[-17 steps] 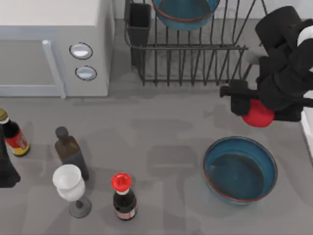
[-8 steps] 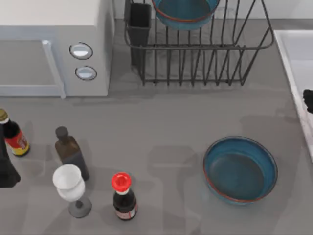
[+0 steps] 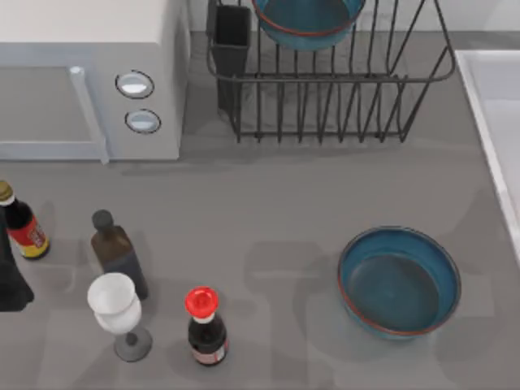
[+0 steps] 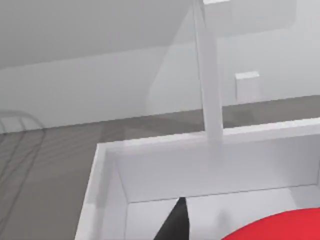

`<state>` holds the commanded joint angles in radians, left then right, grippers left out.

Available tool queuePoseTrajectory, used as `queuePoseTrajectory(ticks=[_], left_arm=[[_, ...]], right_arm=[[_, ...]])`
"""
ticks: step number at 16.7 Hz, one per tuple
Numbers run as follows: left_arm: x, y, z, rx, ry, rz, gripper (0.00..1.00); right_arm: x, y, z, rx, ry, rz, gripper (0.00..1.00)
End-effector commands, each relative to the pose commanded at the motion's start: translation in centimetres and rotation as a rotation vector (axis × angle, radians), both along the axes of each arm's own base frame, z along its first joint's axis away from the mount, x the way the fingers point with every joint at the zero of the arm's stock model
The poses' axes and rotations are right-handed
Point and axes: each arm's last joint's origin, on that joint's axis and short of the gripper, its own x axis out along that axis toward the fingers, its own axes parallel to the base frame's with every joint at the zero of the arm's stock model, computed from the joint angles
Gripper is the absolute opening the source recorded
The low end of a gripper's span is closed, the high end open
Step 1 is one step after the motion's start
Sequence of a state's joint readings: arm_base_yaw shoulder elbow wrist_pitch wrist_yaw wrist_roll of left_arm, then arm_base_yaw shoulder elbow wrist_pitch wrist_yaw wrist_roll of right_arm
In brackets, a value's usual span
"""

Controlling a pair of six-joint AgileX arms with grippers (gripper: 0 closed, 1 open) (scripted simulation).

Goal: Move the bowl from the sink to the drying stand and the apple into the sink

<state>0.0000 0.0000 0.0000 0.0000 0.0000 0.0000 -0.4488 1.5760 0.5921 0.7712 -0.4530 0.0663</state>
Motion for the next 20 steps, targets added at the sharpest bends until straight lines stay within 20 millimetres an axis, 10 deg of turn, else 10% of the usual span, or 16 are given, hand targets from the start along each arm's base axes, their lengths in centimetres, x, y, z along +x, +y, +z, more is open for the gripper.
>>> queuePoseTrajectory(ticks=[4,11,20], left_arm=[[0.0,0.0,0.0,0.0,0.0,0.0,1.0],[0.0,0.0,0.0,0.0,0.0,0.0,1.0],[0.0,0.0,0.0,0.0,0.0,0.0,1.0]], right_arm=[[-1.4,-1.6,3.5,-0.139,-0.188,-0.021,0.0],[-1.3,-1.7,3.3,-0.141,-0.192,-0.02,0.0],[-0.2,-2.6,-6.4,-0.142,-0.197,-0.02,0.0]])
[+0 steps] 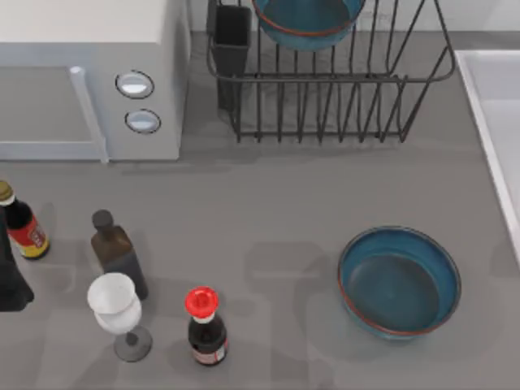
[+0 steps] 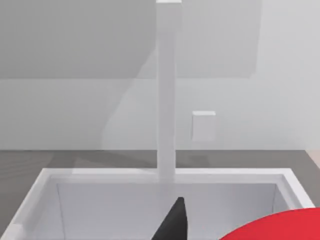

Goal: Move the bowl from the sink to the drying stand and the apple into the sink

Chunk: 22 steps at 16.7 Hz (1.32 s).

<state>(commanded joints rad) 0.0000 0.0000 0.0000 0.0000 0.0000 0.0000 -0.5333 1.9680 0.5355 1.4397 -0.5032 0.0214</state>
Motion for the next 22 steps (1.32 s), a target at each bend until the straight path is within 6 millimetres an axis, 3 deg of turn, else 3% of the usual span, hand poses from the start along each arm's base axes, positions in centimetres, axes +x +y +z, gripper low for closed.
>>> queuePoseTrajectory(ticks=[5,11,22], left_arm=[[0.0,0.0,0.0,0.0,0.0,0.0,1.0],[0.0,0.0,0.0,0.0,0.0,0.0,1.0],[0.0,0.0,0.0,0.0,0.0,0.0,1.0]], right_arm=[[-1.1,0.8,-4.4,-0.006,-0.003,-0.001,0.0],[-1.3,0.9,-5.0,-0.005,-0.001,-0.002,0.0],[-1.3,0.9,-5.0,-0.005,-0.001,-0.002,0.83]])
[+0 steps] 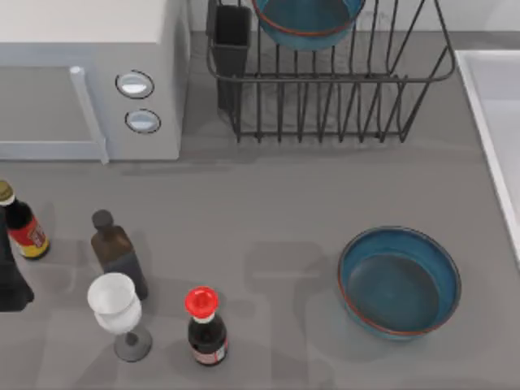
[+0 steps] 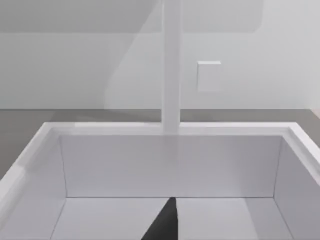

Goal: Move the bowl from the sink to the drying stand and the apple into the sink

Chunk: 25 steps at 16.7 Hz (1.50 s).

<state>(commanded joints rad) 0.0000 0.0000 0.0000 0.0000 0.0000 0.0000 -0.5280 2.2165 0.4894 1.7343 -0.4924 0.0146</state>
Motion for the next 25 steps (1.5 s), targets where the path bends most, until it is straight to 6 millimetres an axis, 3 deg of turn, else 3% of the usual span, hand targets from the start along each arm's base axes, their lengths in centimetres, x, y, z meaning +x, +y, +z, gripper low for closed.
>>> queuePoseTrajectory(ticks=[2,3,14,19,25], left_arm=[[0.0,0.0,0.0,0.0,0.0,0.0,1.0],[0.0,0.0,0.0,0.0,0.0,0.0,1.0],[0.0,0.0,0.0,0.0,0.0,0.0,1.0],[0.0,0.0,0.0,0.0,0.0,0.0,1.0],[0.0,0.0,0.0,0.0,0.0,0.0,1.0]], right_arm=[[0.0,0.0,0.0,0.0,0.0,0.0,0.98],[0.0,0.0,0.0,0.0,0.0,0.0,1.0],[-0.3,-0.5,0.5,0.01,0.003,-0.044,1.0],[-1.0,-0.2,4.4,0.025,0.011,-0.158,1.0],[-3.2,5.2,9.7,0.02,0.051,-0.085,1.0]])
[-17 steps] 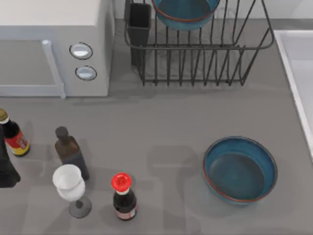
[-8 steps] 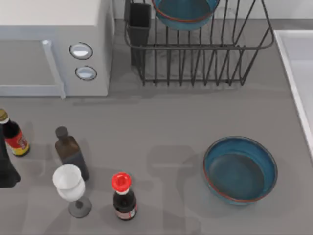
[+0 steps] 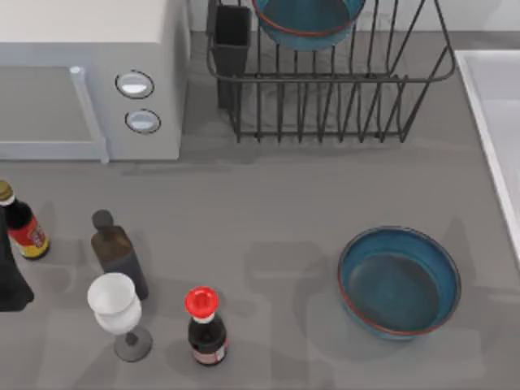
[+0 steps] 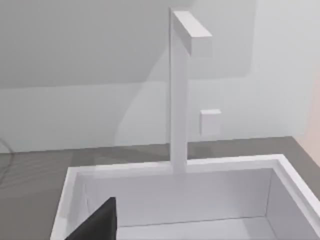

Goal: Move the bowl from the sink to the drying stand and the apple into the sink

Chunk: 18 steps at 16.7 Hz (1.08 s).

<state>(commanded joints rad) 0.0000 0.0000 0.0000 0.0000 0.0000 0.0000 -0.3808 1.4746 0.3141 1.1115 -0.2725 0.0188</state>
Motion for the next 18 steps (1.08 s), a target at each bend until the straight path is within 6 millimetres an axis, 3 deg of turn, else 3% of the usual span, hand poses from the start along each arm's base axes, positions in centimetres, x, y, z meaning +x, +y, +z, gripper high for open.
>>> queuePoseTrajectory(ticks=[3,7,9,12,15,18], left_arm=[[0.0,0.0,0.0,0.0,0.0,0.0,1.0],[0.0,0.0,0.0,0.0,0.0,0.0,1.0],[0.0,0.0,0.0,0.0,0.0,0.0,1.0],[0.0,0.0,0.0,0.0,0.0,0.0,1.0],[0.0,0.0,0.0,0.0,0.0,0.0,1.0],[0.0,0.0,0.0,0.0,0.0,0.0,1.0]], right_arm=[[-2.1,3.7,3.3,-0.038,-0.07,0.136,1.0],[-7.4,7.1,6.2,-0.064,-0.164,0.241,1.0],[-9.7,7.9,5.7,-0.05,-0.152,0.246,1.0],[-11.9,8.5,3.3,-0.033,-0.099,0.226,1.0],[-12.7,8.6,1.2,-0.023,-0.058,0.157,1.0],[-13.0,8.3,0.4,-0.02,-0.051,0.095,1.0]])
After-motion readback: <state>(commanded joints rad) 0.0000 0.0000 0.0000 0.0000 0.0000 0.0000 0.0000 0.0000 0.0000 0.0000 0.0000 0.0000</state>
